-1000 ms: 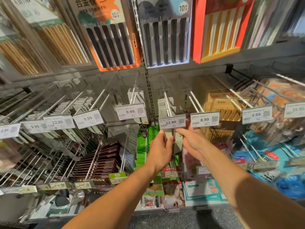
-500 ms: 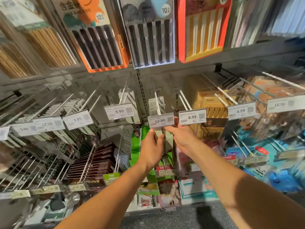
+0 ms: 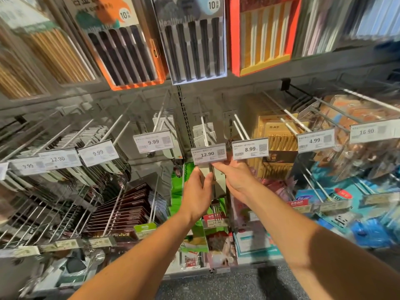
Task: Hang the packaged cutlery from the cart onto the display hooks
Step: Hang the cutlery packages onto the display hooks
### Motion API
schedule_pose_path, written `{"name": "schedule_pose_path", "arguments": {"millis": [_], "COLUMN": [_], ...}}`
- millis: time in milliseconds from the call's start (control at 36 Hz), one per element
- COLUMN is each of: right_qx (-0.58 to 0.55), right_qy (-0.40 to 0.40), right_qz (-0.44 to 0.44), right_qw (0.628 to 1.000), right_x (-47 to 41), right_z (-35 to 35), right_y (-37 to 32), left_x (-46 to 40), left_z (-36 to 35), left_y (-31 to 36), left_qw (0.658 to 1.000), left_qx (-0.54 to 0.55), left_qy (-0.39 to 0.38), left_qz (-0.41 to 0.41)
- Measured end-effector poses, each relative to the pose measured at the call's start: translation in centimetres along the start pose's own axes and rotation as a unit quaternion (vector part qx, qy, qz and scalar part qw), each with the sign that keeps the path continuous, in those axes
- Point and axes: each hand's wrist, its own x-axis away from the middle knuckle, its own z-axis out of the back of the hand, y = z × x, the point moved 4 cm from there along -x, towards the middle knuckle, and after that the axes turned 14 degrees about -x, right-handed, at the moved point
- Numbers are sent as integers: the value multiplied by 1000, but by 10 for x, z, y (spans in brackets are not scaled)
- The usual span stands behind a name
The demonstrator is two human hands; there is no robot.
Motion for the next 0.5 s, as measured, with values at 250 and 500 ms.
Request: {"name": "schedule_pose_path", "arguments": {"millis": [250,500], "right_qx": [-23,-5], "right_qy": [-29,36], "right_qz": [12,22], "right_qw": [999,999], "right_x": [3,-5], "right_z": [-9,-6], "right_y": [-1,-2], "left_x": [0,-3], "left_z": [5,7], "left_y": [-7,2], "left_qw": [1000,1000], "left_qx": [-19,8], "left_qy": [9,5], "left_qz": [-7,-5]}}
